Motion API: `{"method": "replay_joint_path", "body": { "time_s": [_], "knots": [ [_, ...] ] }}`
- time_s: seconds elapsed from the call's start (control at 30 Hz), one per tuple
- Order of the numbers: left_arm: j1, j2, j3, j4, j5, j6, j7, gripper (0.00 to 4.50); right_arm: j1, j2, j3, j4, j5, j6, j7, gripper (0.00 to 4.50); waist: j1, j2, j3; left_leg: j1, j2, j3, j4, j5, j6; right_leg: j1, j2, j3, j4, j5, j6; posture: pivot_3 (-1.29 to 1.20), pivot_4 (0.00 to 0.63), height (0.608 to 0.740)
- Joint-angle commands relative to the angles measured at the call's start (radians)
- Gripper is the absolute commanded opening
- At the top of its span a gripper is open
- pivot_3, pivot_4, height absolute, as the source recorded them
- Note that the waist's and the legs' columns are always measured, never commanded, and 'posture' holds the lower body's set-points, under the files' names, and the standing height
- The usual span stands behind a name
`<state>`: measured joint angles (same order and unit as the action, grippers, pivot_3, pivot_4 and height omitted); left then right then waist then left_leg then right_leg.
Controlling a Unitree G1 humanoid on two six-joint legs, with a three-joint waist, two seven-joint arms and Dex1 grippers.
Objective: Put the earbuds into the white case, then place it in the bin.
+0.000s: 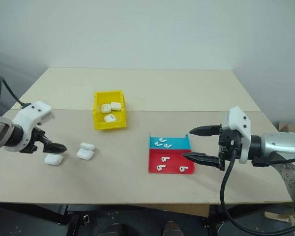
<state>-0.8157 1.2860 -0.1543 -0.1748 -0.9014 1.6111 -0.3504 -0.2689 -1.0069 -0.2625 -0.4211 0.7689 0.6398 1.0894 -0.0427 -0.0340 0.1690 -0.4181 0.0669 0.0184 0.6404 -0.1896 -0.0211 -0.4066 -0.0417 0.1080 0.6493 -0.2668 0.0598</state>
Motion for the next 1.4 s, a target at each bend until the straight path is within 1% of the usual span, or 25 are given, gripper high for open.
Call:
{"method": "replay_joint_path", "body": {
  "time_s": [0.03,0.17,0.27,0.4,0.5,0.63,0.7,0.73,0.83,0.93,1.1,1.17,1.23,1.4],
  "knots": [
    [-0.067,-0.023,-0.057,0.137,-0.020,0.003,0.166,4.50,-0.042,-0.016,-0.012,-0.004,0.009,-0.001,0.008,4.48,0.001,0.000,0.000,-0.001,0.000,0.000,0.000,0.000,0.000,-0.001,0.000,0.000,0.000,0.000,0.000,0.00,0.150,0.740],
    [-0.099,-0.013,-0.128,0.213,-0.122,0.003,0.242,4.50,-0.052,-0.019,-0.011,0.002,0.008,0.001,0.015,4.48,0.004,0.000,0.000,-0.005,0.000,-0.001,0.001,0.000,0.000,-0.004,0.000,-0.001,0.000,0.004,-0.006,0.00,0.150,0.740],
    [-0.108,-0.009,-0.189,0.251,-0.196,0.003,0.294,4.50,-0.055,-0.023,-0.011,0.003,0.008,0.002,0.022,4.48,0.008,0.000,0.000,-0.007,0.000,-0.001,0.001,0.000,0.000,-0.007,0.000,-0.001,0.001,0.004,-0.007,0.00,0.150,0.740],
    [-0.091,-0.056,-0.193,0.295,-0.248,0.003,0.393,4.50,-0.071,-0.028,-0.007,0.008,0.013,0.012,0.026,4.48,0.011,0.000,0.000,-0.007,0.000,-0.001,0.002,0.000,0.000,-0.007,0.000,-0.001,0.003,0.004,-0.007,0.00,0.150,0.740],
    [-0.090,-0.087,-0.182,0.349,-0.272,0.003,0.469,4.50,-0.072,-0.033,-0.011,0.005,0.016,0.018,0.029,4.48,0.013,-0.001,0.000,-0.007,-0.001,0.000,0.003,0.000,-0.001,-0.008,0.000,0.000,0.006,0.004,-0.007,0.00,0.150,0.740],
    [-0.096,-0.140,-0.119,0.438,-0.314,0.003,0.584,4.50,-0.056,-0.038,-0.028,-0.012,0.026,0.027,0.025,4.48,0.016,-0.001,0.000,-0.007,-0.001,0.000,0.003,0.001,-0.001,-0.009,0.000,0.000,0.007,0.004,-0.007,0.00,0.150,0.740],
    [-0.078,-0.187,-0.048,0.439,-0.302,0.003,0.661,4.50,-0.055,-0.039,-0.032,-0.018,0.030,0.033,0.022,4.48,0.020,-0.001,0.000,-0.008,-0.001,0.000,0.003,0.001,-0.001,-0.010,0.000,0.000,0.007,0.004,-0.007,0.00,0.150,0.740],
    [-0.078,-0.194,-0.047,0.441,-0.308,0.003,0.682,4.50,-0.056,-0.040,-0.034,-0.020,0.032,0.035,0.021,4.48,0.023,-0.001,0.000,-0.008,-0.001,0.000,0.003,0.001,-0.001,-0.010,0.000,0.000,0.007,0.004,-0.007,0.00,0.150,0.740],
    [-0.087,-0.178,-0.100,0.448,-0.364,0.003,0.683,4.50,-0.059,-0.041,-0.036,-0.022,0.037,0.040,0.020,4.48,0.023,-0.001,0.000,-0.010,-0.002,0.000,0.003,0.001,-0.002,-0.012,0.000,0.001,0.008,0.004,-0.007,0.00,0.150,0.740],
    [-0.084,-0.196,-0.092,0.453,-0.362,0.003,0.710,4.50,-0.064,-0.041,-0.034,-0.021,0.037,0.041,0.017,4.48,0.025,-0.001,0.000,-0.010,-0.002,0.000,0.002,0.001,-0.002,-0.013,-0.001,0.001,0.008,0.004,-0.007,0.00,0.150,0.740],
    [-0.103,-0.196,-0.149,0.465,-0.396,0.003,0.702,4.50,-0.072,-0.037,-0.029,-0.019,0.037,0.041,0.011,4.48,0.025,-0.001,0.000,-0.010,-0.002,0.000,0.002,0.002,-0.003,-0.013,-0.001,0.001,0.008,0.004,-0.007,0.00,0.150,0.740],
    [-0.099,-0.218,-0.140,0.476,-0.371,0.003,0.720,4.50,-0.074,-0.035,-0.028,-0.019,0.036,0.039,0.010,4.48,0.026,-0.001,0.000,-0.010,-0.002,0.000,0.002,0.002,-0.003,-0.013,-0.001,0.001,0.008,0.004,-0.007,0.00,0.150,0.740],
    [-0.106,-0.222,-0.158,0.495,-0.369,0.003,0.706,4.50,-0.073,-0.035,-0.029,-0.020,0.036,0.039,0.007,4.48,0.027,-0.001,0.000,-0.010,-0.002,0.000,0.002,0.002,-0.003,-0.013,-0.001,0.001,0.008,0.004,-0.007,0.00,0.150,0.740],
    [-0.111,-0.263,-0.155,0.541,-0.286,0.003,0.702,4.50,-0.063,-0.035,-0.039,-0.032,0.042,0.039,0.003,4.48,0.028,0.001,-0.001,-0.009,-0.003,0.000,0.003,0.002,-0.003,-0.012,-0.001,0.001,0.009,0.004,-0.007,0.00,0.150,0.740]
  ]
}}
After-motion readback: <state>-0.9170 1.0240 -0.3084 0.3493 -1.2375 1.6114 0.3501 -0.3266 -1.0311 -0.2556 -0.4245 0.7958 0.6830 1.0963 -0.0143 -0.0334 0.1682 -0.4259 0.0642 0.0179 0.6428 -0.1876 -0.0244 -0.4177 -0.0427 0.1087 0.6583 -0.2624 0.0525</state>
